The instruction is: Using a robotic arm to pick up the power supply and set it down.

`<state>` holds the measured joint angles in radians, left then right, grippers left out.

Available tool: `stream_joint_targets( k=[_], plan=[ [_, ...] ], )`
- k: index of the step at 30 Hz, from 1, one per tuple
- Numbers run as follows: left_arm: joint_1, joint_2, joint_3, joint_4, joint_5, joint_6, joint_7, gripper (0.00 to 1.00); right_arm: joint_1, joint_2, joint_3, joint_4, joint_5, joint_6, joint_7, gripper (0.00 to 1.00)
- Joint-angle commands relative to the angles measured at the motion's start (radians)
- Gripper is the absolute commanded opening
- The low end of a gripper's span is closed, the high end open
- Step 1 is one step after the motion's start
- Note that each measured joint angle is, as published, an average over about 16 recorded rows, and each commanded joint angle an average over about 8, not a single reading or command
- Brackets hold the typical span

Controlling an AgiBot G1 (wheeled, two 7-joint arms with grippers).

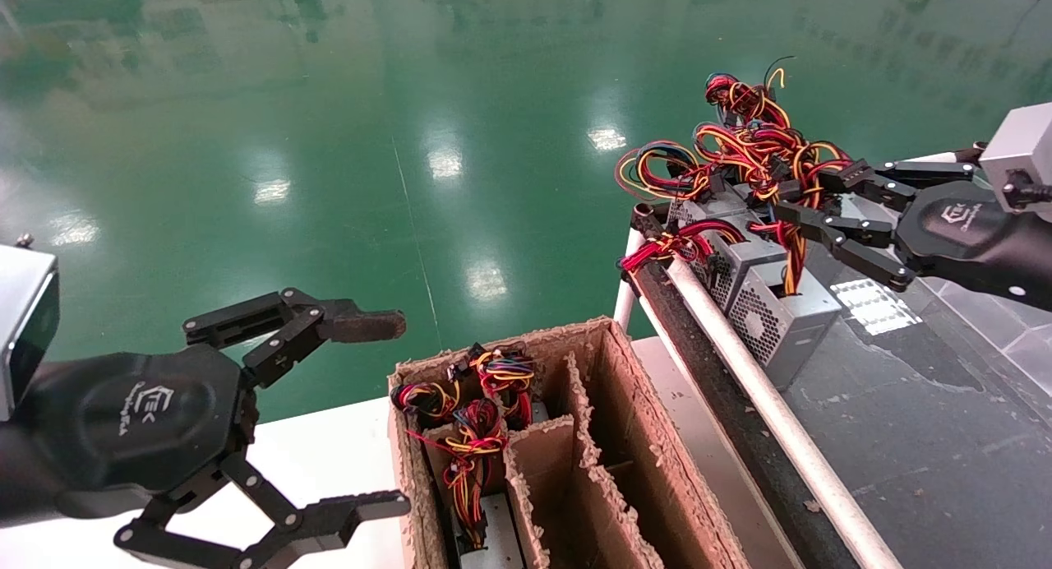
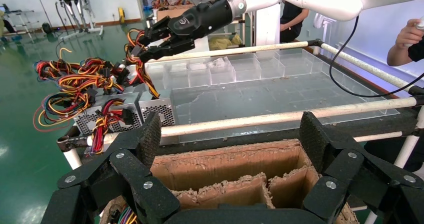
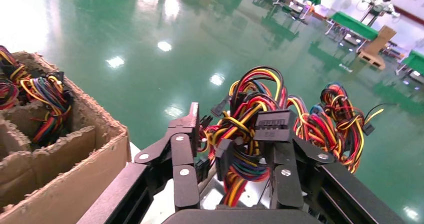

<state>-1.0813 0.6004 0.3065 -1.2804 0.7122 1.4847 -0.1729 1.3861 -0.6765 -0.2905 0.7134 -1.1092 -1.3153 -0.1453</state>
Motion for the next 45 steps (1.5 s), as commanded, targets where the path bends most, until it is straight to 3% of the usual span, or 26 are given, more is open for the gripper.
stream_joint_targets(
  k=[1, 19, 27, 34, 45],
  plan=[
    [0.000, 0.000, 0.000, 0.000, 0.000, 0.000, 0.000, 1.00, 0.001, 0.003, -0.001, -0.006, 0.002, -0.008, 0.007, 1.00],
    [0.000, 0.000, 0.001, 0.000, -0.001, 0.000, 0.000, 1.00, 0.068, 0.004, -0.049, -0.087, -0.039, -0.105, 0.081, 1.00],
    [0.000, 0.000, 0.001, 0.000, -0.001, -0.001, 0.001, 1.00, 0.102, 0.002, -0.041, -0.148, -0.001, -0.173, 0.126, 1.00],
    [0.000, -0.001, 0.001, 0.000, -0.001, -0.001, 0.001, 1.00, 0.112, -0.005, -0.004, -0.211, 0.098, -0.258, 0.175, 1.00],
    [-0.001, -0.001, 0.002, 0.001, -0.001, -0.001, 0.001, 1.00, 0.048, 0.004, 0.004, -0.102, 0.156, -0.254, 0.208, 1.00]
  ],
)
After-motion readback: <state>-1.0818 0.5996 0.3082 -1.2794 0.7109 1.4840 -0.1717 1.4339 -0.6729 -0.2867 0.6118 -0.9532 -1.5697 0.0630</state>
